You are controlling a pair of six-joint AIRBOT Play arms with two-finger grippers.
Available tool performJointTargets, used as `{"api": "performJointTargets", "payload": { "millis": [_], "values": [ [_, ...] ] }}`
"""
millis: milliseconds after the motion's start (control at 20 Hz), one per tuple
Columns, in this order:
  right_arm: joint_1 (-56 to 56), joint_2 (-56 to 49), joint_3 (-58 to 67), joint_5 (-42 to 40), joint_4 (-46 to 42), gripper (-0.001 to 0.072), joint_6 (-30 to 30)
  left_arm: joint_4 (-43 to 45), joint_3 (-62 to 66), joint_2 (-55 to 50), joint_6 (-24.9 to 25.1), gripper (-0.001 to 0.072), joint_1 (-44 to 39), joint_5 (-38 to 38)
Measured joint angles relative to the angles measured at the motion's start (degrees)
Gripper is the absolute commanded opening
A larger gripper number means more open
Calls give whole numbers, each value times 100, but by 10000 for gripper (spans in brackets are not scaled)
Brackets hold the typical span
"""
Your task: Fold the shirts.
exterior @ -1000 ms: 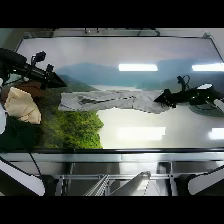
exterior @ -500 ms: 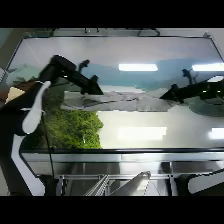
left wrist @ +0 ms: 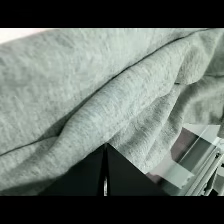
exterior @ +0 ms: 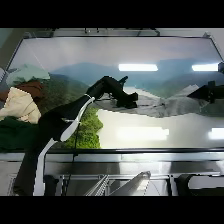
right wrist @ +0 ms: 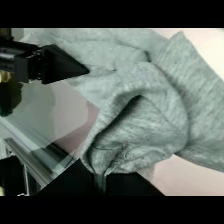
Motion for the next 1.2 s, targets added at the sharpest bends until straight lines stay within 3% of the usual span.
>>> {"api": "performJointTargets", "payload": {
  "millis": [200,450,600,800,850,900,950,1050,1200],
  "values": [
    [11,96,44,417,754,13,-61,-372,245,-192,-114,9,-334,-44],
    [833,219,240,415,1488,13,85,-675,151,699,463,9,-28,413],
    [1799,214,299,-186,1626,13,177,-446,144,1661,732,11,638,1261],
    [3355,-63,326,-1690,1523,15,267,168,61,2828,839,12,1727,2365],
    [3738,-223,328,-2109,1513,119,267,254,-48,3106,852,13,1987,2417],
    [4063,-400,330,-2490,1502,437,271,337,-184,3340,861,14,2203,2435],
    [4380,-616,332,-2894,1495,520,310,389,-356,3578,898,15,2411,2433],
    [4839,-999,334,-3416,1563,391,343,431,-765,3995,1008,16,2719,2422],
    [5075,-1217,339,-3480,1661,379,372,485,-1445,4457,1222,16,3016,2356]
  ]
}}
